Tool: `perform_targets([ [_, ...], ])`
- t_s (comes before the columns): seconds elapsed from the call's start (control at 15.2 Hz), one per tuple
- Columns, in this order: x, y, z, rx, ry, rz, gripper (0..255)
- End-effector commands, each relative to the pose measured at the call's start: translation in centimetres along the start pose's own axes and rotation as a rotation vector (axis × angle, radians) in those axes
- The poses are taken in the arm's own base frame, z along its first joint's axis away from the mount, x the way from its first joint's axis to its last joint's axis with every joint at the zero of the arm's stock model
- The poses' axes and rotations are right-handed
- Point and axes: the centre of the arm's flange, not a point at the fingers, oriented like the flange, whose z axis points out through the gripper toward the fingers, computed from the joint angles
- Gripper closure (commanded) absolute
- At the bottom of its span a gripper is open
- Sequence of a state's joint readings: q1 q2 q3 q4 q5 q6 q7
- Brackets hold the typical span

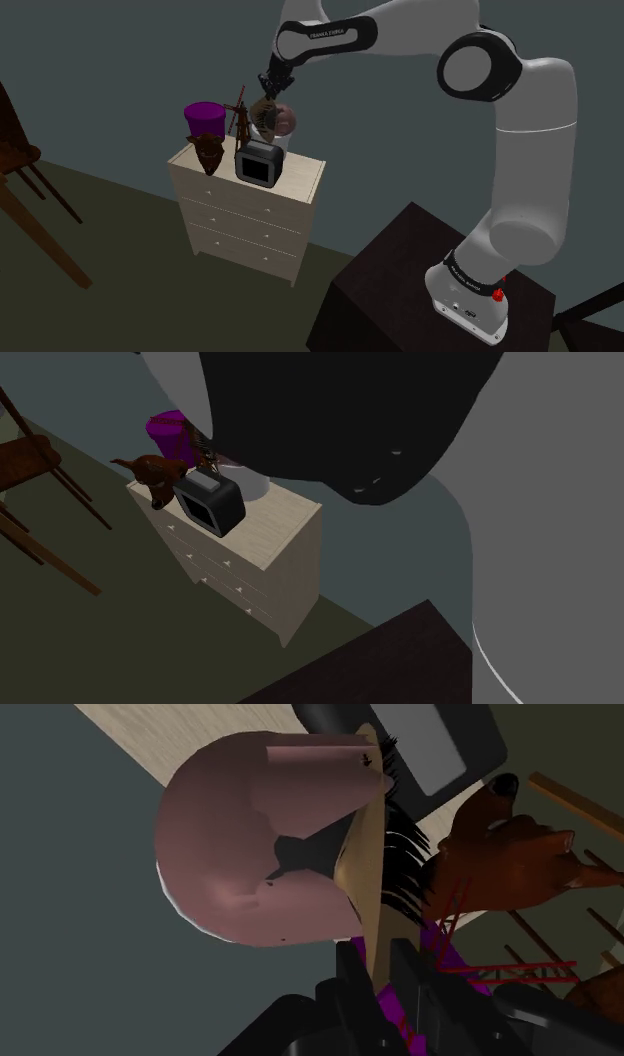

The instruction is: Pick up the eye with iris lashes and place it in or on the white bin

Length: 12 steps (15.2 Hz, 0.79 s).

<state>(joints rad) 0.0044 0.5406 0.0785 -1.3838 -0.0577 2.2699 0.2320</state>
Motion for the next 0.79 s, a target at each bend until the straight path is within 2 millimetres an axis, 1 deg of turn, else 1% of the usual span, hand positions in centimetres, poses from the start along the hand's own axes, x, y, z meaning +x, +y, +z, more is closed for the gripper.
perform_targets([
  [0.0,-1.4,0.0,2.9,-0.014,-0.075,-0.003,255],
  [0.46,-2.7,0.2,6.3,-0.014,-0.075,-0.003,255],
  [0.73,-2.8,0.2,6.6,-0.014,-0.075,-0.003,255],
])
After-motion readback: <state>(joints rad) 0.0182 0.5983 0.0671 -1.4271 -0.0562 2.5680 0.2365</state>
